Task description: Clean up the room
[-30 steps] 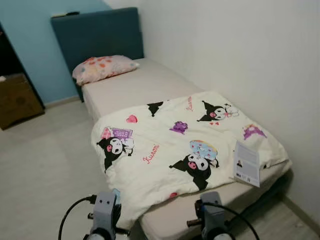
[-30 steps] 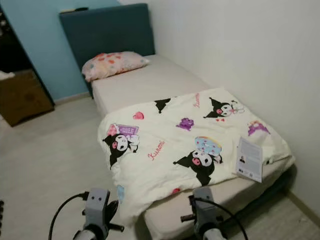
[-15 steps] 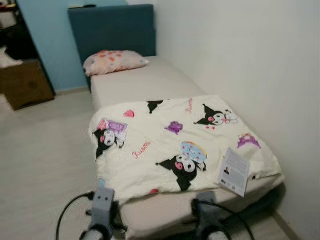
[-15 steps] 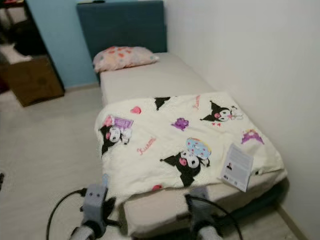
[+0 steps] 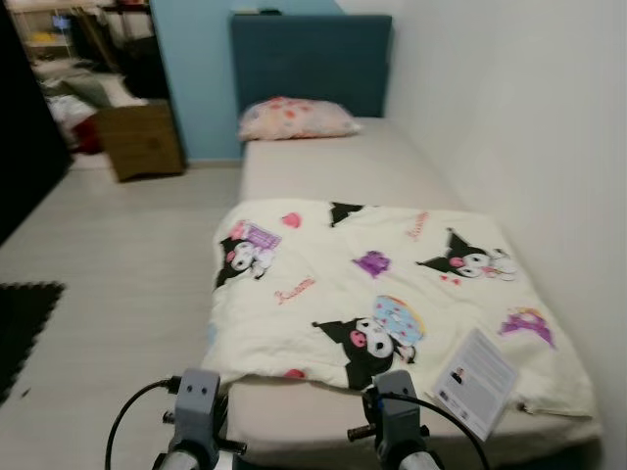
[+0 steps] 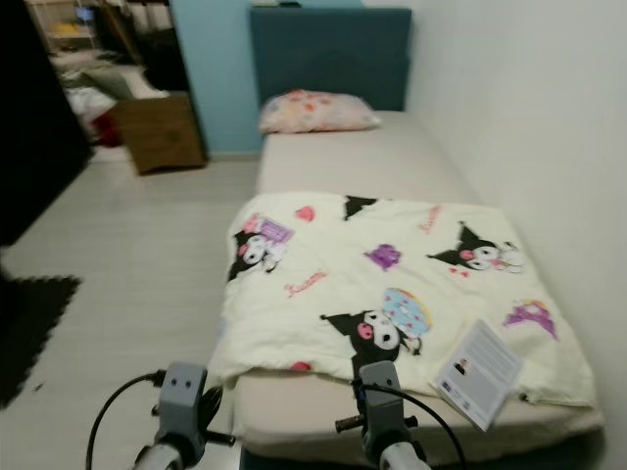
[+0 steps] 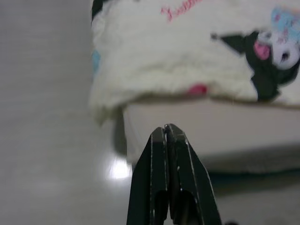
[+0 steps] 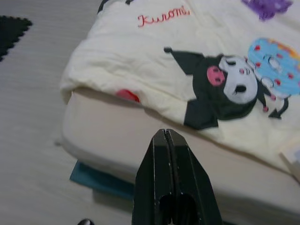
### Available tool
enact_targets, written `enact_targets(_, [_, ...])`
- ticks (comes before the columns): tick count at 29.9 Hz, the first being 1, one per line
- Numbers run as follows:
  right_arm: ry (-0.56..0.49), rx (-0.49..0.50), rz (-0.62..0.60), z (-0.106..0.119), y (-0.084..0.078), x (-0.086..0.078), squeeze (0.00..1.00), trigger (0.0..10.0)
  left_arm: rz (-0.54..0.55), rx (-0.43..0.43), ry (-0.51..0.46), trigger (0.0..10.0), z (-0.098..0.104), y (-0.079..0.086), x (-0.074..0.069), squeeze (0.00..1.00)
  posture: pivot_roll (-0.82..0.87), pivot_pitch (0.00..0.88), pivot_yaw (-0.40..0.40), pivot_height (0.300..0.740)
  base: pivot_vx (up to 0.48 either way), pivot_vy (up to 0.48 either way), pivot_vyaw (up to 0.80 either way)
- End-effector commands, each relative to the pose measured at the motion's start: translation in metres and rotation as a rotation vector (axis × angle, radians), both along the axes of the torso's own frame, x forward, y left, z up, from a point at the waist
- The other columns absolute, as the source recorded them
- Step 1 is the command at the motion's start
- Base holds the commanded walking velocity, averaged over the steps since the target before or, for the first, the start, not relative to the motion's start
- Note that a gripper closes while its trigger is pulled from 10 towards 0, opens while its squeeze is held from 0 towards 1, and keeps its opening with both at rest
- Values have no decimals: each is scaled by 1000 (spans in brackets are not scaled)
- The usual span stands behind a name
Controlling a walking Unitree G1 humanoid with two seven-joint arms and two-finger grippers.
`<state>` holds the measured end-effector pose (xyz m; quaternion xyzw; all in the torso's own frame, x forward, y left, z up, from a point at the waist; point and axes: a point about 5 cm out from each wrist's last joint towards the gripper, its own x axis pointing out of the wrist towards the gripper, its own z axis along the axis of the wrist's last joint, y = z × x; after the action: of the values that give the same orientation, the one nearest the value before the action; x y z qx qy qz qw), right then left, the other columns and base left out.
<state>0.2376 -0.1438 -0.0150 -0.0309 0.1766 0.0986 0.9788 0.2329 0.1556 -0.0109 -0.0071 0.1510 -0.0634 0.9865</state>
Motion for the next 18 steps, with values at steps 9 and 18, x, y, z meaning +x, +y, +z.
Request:
enact_targets(9, [4,14,-24,-2,-3,-3,0,10000,-11,1,13,10000,-2,-2,0,0,0,72,-7,740,0,-349,0])
enact_targets(18, [1,18,-28,-1,-4,-3,0,10000,-13,-1,12,10000,-2,-3,0,0,-5,64,-8,740,0,-347,0])
